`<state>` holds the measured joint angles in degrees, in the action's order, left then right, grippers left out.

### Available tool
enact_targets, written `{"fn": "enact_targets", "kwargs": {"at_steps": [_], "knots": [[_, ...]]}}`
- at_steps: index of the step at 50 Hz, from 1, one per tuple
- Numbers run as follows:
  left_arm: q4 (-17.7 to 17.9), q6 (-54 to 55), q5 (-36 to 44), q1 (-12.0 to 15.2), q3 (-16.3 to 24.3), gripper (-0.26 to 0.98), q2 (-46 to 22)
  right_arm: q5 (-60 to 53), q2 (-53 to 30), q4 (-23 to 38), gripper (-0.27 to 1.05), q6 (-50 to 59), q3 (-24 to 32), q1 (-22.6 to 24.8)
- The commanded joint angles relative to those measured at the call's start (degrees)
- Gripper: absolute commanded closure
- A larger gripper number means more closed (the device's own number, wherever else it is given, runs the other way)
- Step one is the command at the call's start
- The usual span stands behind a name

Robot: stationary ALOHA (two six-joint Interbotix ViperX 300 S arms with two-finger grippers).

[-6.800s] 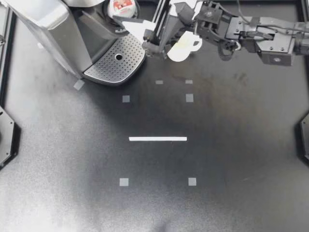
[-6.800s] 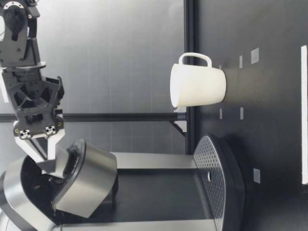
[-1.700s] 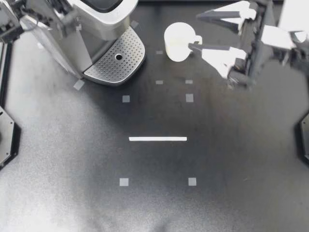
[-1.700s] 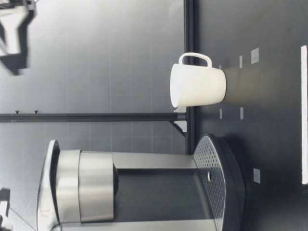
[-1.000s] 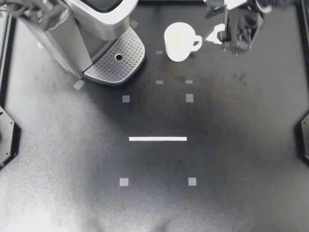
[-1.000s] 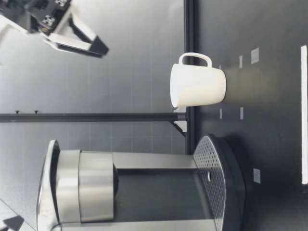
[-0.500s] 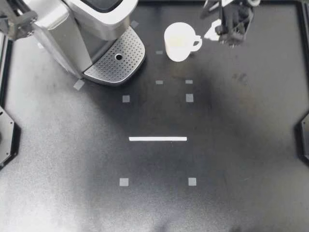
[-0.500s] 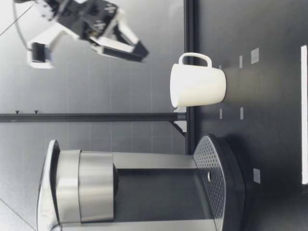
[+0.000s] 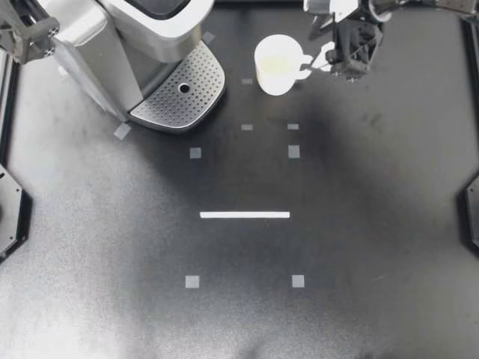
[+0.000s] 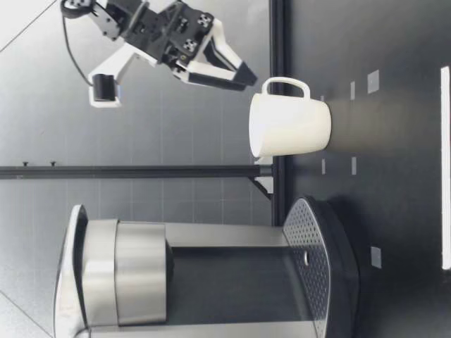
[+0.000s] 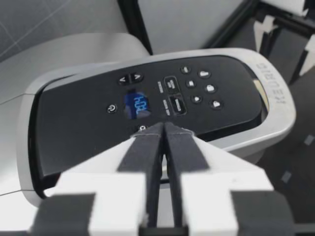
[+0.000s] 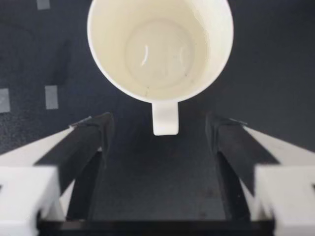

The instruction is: Place the coffee capsule inside the capsule container, then place the cup onto the center of the cup tray.

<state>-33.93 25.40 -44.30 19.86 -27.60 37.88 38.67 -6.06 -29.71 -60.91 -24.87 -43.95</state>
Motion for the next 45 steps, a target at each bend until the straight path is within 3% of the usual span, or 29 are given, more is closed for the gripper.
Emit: {"fn": "enact_targets", "kwargs": {"at_steps": [1, 21, 45], "knots": [[-0.3, 0.2, 0.5, -0.1, 0.6, 0.59, 0.2, -0.4, 0.1, -0.3, 0.1, -0.1, 0.6, -0.2], [-0.4, 0.3, 1.7, 0.0, 0.0, 0.59, 0.0, -1.9, -2.3, -0.3, 0.11, -0.2, 0.4, -0.1], [-0.5, 0.3, 2.0, -0.1, 0.0, 0.59, -0.6, -4.2, -3.8, -0.3, 0.26, -0.1, 0.2, 1.5]]}}
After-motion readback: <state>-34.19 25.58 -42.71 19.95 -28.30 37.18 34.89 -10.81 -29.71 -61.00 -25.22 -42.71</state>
